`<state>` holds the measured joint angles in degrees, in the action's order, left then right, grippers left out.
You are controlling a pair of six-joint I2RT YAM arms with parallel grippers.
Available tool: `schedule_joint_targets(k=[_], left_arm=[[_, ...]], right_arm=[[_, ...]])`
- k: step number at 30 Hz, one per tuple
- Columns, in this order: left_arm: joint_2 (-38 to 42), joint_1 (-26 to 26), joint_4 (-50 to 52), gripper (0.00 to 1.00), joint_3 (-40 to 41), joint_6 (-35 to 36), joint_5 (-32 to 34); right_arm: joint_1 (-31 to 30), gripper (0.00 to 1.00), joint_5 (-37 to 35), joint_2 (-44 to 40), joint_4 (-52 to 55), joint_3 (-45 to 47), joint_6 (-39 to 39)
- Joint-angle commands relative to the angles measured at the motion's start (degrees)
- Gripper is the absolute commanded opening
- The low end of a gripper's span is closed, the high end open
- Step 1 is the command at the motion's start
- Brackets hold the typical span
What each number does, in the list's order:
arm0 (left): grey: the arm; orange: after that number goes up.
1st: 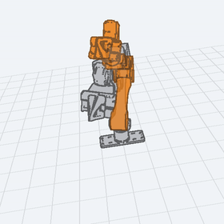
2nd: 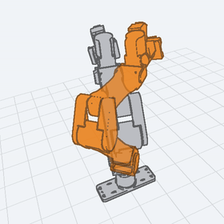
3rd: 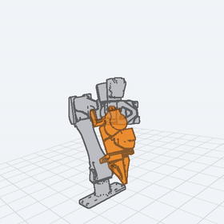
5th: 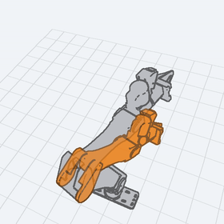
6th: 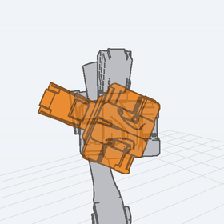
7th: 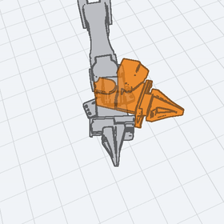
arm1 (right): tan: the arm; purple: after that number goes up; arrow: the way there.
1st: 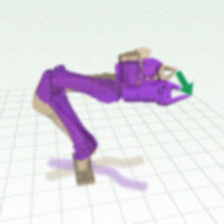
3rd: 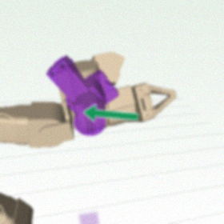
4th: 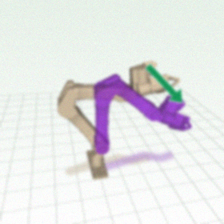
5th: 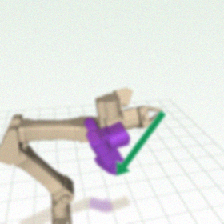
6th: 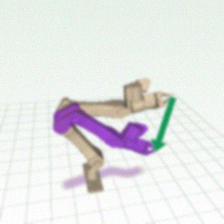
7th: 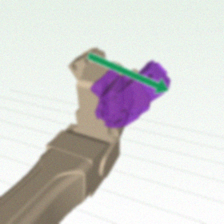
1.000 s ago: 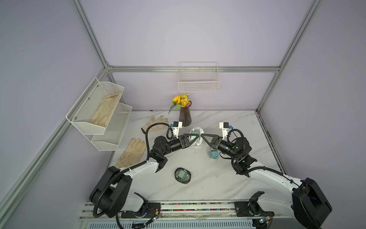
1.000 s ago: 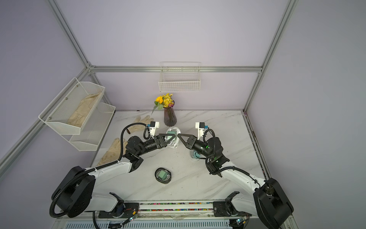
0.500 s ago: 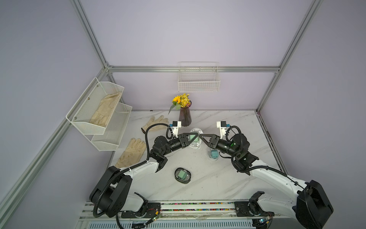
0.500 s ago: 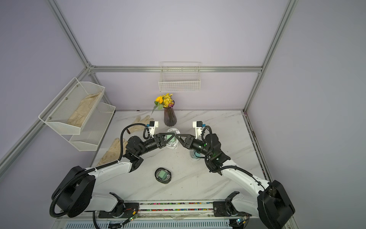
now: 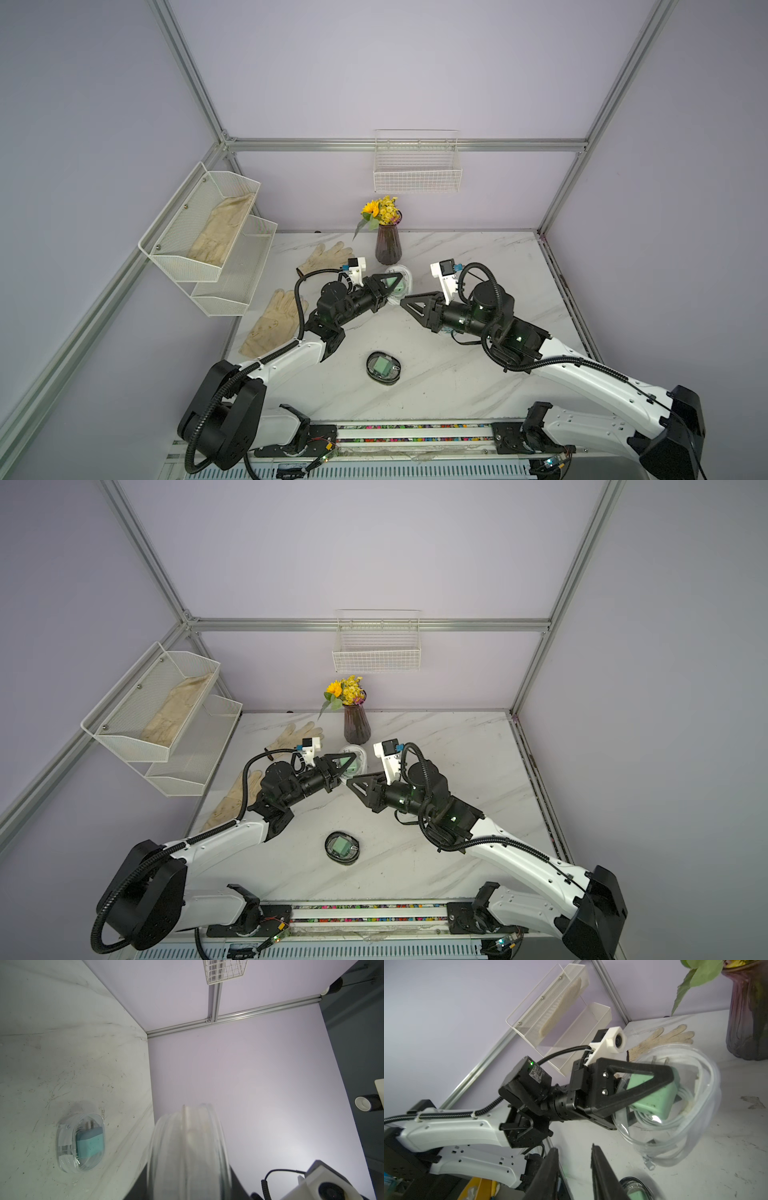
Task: Pack away charging kits
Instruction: Zip the zipper on the storage bag.
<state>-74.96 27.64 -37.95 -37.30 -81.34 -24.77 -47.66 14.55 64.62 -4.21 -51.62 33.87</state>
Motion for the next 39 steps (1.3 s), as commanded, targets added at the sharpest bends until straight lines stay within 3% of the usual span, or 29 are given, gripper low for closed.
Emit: schedule_joint_targets(k=[1,9,34,39], left_arm=[[2.9,-0.1,3.3,0.25,-4.1,-0.2,4.0],[6.7,-0.1,11.2,0.26,-6.5,3.4,6.0],[5.8,-0.1,9.8,0.26,-7.0,2.8,5.5],[5.7,-0.1,9.8,0.26,-7.3,2.9,4.7]], right_arm=[[-0.9,0.32,-7.1,1.3,5.1,-1.9,-5.8],[-1.9,0.31,-11.5,2.9,8.3,-2.3,-10.5],[-3.2,0.25,-10.9,9.2,4.9,-0.8,-12.8],[-3.2,0.14,-11.8,9.4,3.5,-1.1,-13.3]])
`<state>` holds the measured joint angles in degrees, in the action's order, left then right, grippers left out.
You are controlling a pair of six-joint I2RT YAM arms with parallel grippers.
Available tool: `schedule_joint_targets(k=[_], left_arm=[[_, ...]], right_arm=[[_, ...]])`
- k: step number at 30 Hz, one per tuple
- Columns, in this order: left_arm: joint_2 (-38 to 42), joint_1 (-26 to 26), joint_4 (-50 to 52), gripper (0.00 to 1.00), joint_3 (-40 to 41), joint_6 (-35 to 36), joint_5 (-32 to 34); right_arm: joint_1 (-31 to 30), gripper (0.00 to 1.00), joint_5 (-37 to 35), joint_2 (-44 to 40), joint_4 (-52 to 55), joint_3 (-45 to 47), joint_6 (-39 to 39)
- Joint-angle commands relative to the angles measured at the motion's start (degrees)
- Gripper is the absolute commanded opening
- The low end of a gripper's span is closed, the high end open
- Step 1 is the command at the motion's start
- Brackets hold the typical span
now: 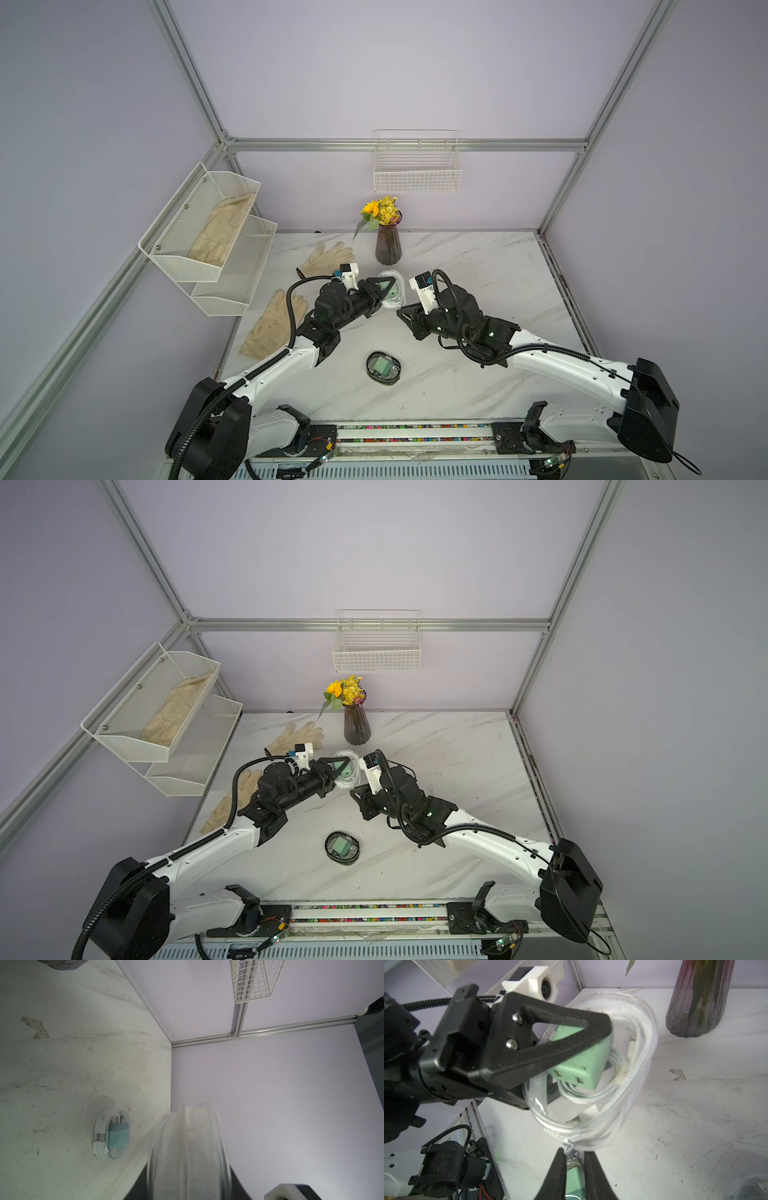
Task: Pack away charging kits
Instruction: Zip the zipper on the storage bag.
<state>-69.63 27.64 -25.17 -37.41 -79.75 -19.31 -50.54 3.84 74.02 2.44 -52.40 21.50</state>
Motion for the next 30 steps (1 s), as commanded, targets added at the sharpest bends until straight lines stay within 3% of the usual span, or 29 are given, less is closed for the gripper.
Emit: schedule_joint_targets(k=[1,4,11,20,25,30], left_arm=[[0.4,-0.2,-3.0,0.26,-7.2,1.3,-0.6],[0.5,-0.1,-2.6,0.26,-7.2,1.6,-0.8],[1.3,-0.7,-0.7,0.25,-6.9,2.8,-1.6],[2.3,-4.6,7.2,0.00,-9.6,7.6,-8.7],[0.6,-7.4,9.0,0.00,-11.5,10.5,-16.6],[1.2,-10.1,11.6,0.00,-12.1,13.1,-17.3]], right_arm=[[-0.4,0.11,-1.2,0.0,-3.3,-0.5,-1.0],[-0.4,0.00,-2.0,-0.1,-2.3,-1.1,-1.3],[-0.4,0.00,-6.1,-1.9,3.6,-1.8,-2.2],[-0.3,0.00,-7.7,0.3,16.7,-8.4,-8.0],[-0.4,0.00,-5.8,3.0,22.7,-13.6,-11.7],[-0.4,0.00,-1.8,4.1,25.7,-15.5,-13.1]])
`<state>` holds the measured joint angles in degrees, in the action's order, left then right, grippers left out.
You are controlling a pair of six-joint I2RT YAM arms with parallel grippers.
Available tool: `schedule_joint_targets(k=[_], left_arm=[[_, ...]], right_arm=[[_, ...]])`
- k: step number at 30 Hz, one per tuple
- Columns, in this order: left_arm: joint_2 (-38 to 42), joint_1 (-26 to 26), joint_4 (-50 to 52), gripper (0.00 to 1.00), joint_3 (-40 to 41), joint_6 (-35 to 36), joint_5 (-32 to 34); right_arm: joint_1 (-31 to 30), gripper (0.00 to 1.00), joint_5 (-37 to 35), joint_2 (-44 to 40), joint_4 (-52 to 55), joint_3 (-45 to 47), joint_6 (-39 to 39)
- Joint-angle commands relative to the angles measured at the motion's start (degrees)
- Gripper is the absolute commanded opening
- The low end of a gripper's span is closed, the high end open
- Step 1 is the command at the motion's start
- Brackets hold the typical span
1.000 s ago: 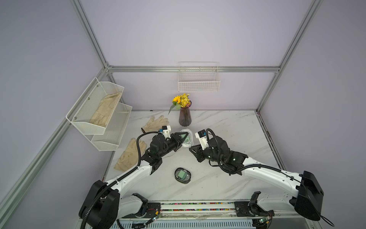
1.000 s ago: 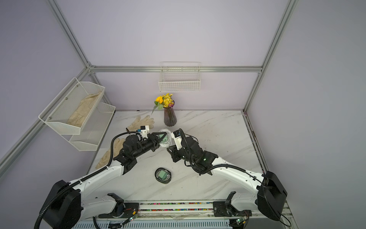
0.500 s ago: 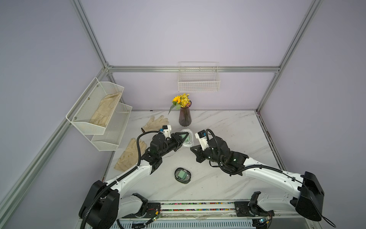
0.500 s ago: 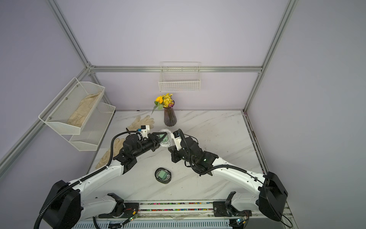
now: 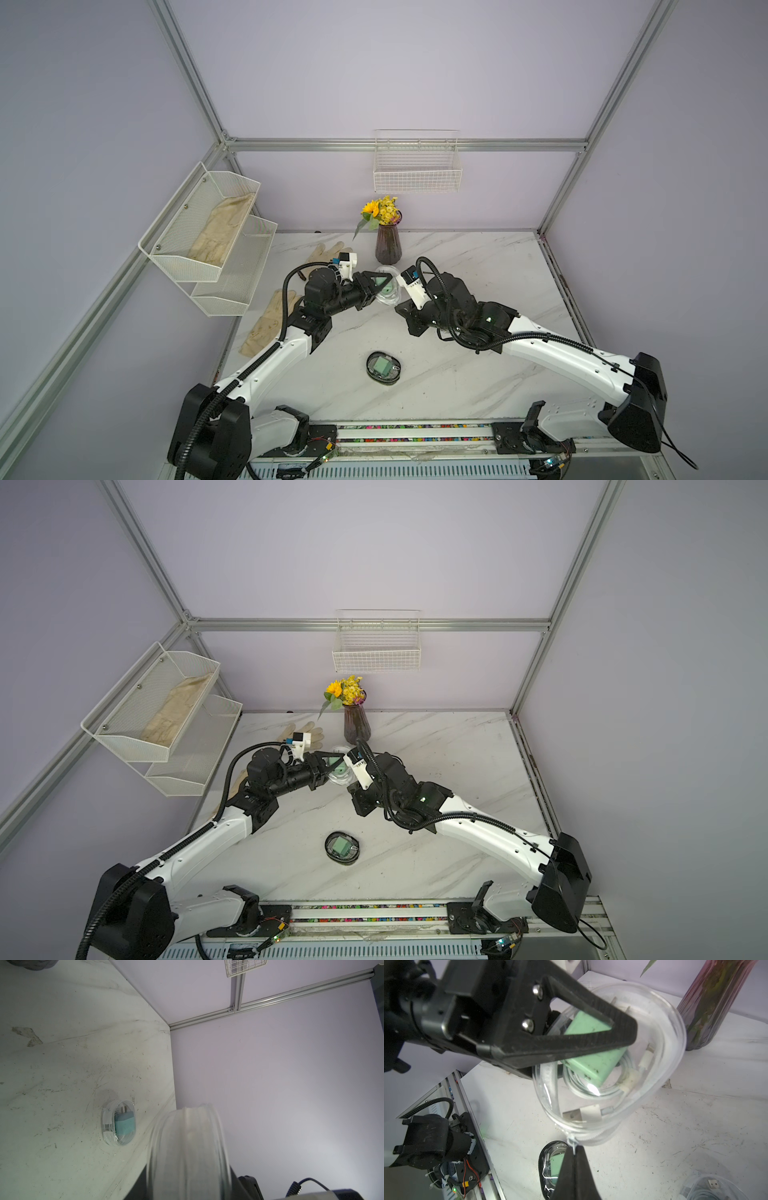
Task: Pack away charging kits
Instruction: Zip the zipper on the storage bag.
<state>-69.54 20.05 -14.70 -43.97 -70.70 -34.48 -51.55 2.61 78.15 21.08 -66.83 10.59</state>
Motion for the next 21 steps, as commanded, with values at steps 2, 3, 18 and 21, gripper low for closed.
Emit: schedule_joint_targets(k=[2,3,18,21], left_arm=[[1.1,-3.2,1.1,0.00,-5.8,4.5,-2.6],[1.0,-3.5,1.3,0.00,-6.2,5.0,-3.1],[-1.4,-4.4,9.7,0.00,-10.1,14.8,-14.6],[-1.4,-4.5,9.6,0.00,-9.2,16.0,-16.7]], right_arm=[[0.7,0.00,-0.3,0.1,8.0,-1.5,-2.1],[0.6,0.00,-0.8,1.1,8.8,-1.8,-2.1],[1.1,0.00,-11.9,5.8,15.7,-8.5,-6.6],[1.5,0.00,-14.3,6.4,15.7,-9.9,-7.8]])
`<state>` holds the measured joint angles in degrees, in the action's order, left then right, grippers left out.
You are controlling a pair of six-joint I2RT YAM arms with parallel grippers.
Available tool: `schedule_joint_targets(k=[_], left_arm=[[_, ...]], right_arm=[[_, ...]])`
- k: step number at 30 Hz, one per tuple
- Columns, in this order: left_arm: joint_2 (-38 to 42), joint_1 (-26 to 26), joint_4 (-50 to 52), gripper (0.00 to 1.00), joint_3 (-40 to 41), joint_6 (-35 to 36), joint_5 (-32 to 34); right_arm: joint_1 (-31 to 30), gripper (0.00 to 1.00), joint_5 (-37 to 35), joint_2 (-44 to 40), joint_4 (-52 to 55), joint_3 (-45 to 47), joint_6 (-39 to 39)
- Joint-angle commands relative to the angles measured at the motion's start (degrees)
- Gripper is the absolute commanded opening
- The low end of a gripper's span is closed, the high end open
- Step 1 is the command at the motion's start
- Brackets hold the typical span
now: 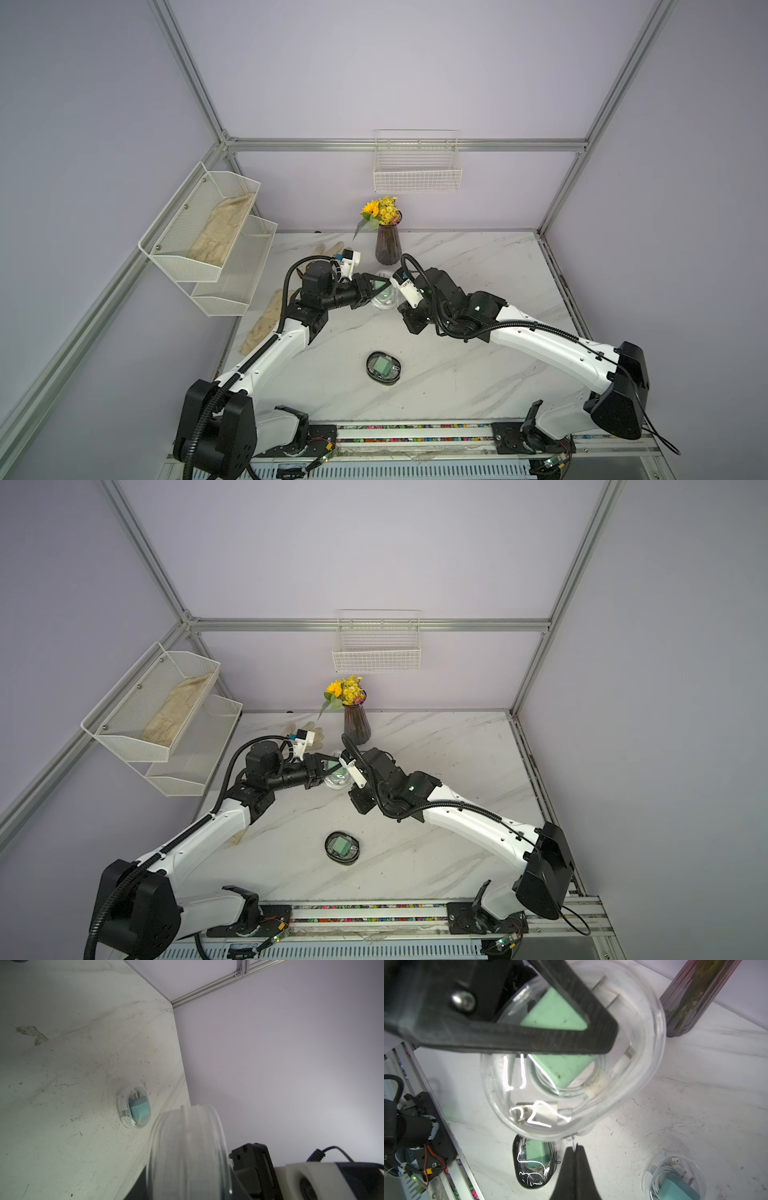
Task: Pack away charging kits
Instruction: Zip the zipper on the storage bag.
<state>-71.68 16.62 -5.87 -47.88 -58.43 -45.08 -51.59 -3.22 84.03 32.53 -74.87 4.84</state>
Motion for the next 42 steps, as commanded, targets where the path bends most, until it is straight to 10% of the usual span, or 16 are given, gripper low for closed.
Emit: schedule_joint_targets(k=[1,10,31,36,42], left_arm=[[0.7,-1.1,0.2,0.00,-4.8,3.8,-6.9],[1.1,-1.1,-10.5,0.00,1.6,1.3,-18.0],[0.0,3.3,2.3,0.00,-0.7,17.2,-28.4],[-1.6,3.4,17.4,0.00,-8.9,28.9,-27.0],[-3.7,6.8,19.9,0.00,-13.7,32.9,-25.7]], right_arm=[[1.9,0.00,-8.7,0.7,4.1,-2.2,-2.5],[7.9,0.00,-6.0,2.4,0.5,-6.9,-8.8],[9.1,0.00,5.6,3.6,-1.7,-14.5,-13.5],[12.2,0.41,5.6,-3.9,5.1,-12.9,-6.8],[21.1,0.65,32.0,-14.0,-2.8,-2.5,3.6]])
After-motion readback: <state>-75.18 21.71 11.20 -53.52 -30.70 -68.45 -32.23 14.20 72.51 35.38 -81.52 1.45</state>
